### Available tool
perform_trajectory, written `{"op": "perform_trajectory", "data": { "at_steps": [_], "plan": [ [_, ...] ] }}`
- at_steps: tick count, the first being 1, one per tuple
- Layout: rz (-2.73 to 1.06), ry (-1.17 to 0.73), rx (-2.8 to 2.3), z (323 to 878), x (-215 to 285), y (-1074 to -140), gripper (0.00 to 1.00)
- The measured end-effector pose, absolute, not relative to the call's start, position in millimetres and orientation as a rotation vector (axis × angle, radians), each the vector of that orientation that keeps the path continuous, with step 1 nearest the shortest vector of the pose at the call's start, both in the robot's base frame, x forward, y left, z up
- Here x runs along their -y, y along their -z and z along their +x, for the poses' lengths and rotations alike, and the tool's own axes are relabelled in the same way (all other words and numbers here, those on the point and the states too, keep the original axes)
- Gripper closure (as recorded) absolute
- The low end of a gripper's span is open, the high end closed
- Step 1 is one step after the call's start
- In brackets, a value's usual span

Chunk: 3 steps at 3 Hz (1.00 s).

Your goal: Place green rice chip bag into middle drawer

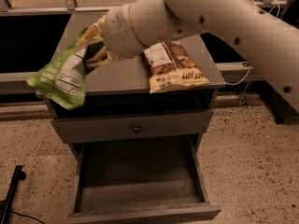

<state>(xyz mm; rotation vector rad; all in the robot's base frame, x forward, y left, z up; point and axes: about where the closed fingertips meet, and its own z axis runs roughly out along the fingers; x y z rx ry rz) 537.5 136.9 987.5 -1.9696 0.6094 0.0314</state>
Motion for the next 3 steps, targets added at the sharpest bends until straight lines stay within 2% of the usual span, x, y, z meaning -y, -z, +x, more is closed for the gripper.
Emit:
{"op": "perform_trajectory", "data": {
  "at_steps": [1,2,3],
  "plan": [
    [-2.011,0.084,-0.694,514,-116,-962,1.0],
    [-2.164,0.122,-0.924,522,-72,-854,1.0],
    [-2.257,-0.028,-1.137,518,-49,-749,1.0]
  ]
}}
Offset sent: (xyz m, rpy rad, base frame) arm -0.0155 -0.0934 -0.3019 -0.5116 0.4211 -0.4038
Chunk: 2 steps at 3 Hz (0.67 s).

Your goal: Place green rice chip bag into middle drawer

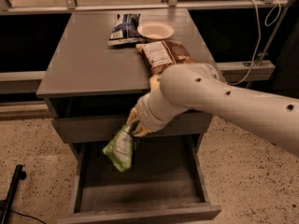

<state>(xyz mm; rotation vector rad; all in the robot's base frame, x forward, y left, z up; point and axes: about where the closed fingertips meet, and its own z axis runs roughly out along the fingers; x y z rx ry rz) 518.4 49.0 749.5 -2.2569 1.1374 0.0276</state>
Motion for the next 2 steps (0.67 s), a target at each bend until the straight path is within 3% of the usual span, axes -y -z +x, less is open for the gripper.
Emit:
{"op": "perform_trajectory", "data": {
  "at_steps": [2],
  "plan": [
    [-2.222,-0.336,-1.482,513,-18,-626,1.0]
  ]
}}
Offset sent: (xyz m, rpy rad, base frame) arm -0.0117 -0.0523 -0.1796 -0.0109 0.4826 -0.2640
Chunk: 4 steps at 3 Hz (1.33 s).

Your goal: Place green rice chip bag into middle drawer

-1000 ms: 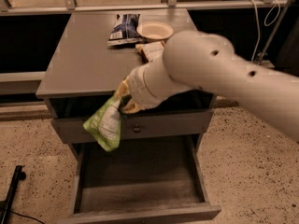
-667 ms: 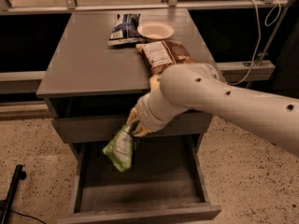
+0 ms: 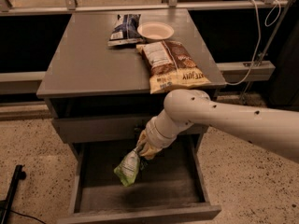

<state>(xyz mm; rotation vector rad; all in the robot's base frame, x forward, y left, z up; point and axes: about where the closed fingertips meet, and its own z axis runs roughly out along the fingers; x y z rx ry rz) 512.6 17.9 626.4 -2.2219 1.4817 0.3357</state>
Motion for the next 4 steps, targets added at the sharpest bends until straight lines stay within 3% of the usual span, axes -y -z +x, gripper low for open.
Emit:
{"op": "perform_trajectory", "data": {
  "at_steps": [1,4],
  "plan": [
    [-2.004,-0.426,-1.724,520,9,-587,0.99],
    [-1.586,-0.415,-1.903,518,45,-556,0.3]
  ]
}}
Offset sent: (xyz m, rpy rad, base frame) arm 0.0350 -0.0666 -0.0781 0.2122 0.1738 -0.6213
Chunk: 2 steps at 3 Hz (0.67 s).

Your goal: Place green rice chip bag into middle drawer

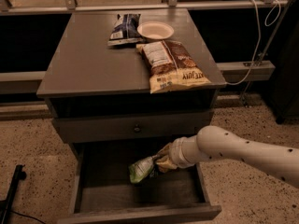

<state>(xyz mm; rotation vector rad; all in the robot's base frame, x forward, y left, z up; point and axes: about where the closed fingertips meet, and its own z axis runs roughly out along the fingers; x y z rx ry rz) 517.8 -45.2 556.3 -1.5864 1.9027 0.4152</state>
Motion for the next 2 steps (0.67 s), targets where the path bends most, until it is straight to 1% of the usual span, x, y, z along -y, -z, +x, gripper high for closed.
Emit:
{"op": "perform_trajectory", "data": {
  "at_steps": [1,2],
  "plan": [
    [-1.586,-0.415,-1.902,517.7,45.2,-556.3,0.07],
    [-1.598,-0.435,-1.861,517.0,43.8,-561.9,0.0]
  ]
}}
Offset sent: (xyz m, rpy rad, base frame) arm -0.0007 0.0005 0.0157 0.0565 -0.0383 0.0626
